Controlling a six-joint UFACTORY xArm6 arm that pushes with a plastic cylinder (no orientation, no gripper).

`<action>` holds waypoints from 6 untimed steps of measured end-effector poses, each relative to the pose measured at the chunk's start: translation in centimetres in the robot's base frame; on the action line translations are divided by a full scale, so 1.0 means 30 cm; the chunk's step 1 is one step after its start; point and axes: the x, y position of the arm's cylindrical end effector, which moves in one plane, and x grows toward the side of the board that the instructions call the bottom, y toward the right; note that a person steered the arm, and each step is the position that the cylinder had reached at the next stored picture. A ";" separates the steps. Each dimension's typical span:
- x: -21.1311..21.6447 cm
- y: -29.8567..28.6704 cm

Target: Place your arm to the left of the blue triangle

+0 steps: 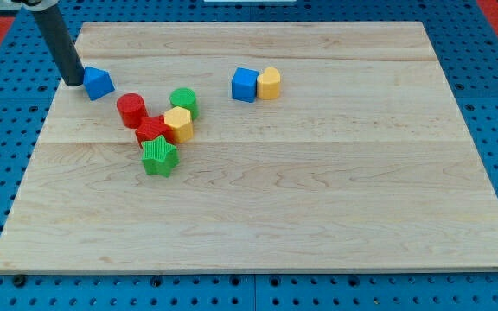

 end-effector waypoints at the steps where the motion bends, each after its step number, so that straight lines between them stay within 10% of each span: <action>1: 0.006 -0.020; 6: 0.016 0.017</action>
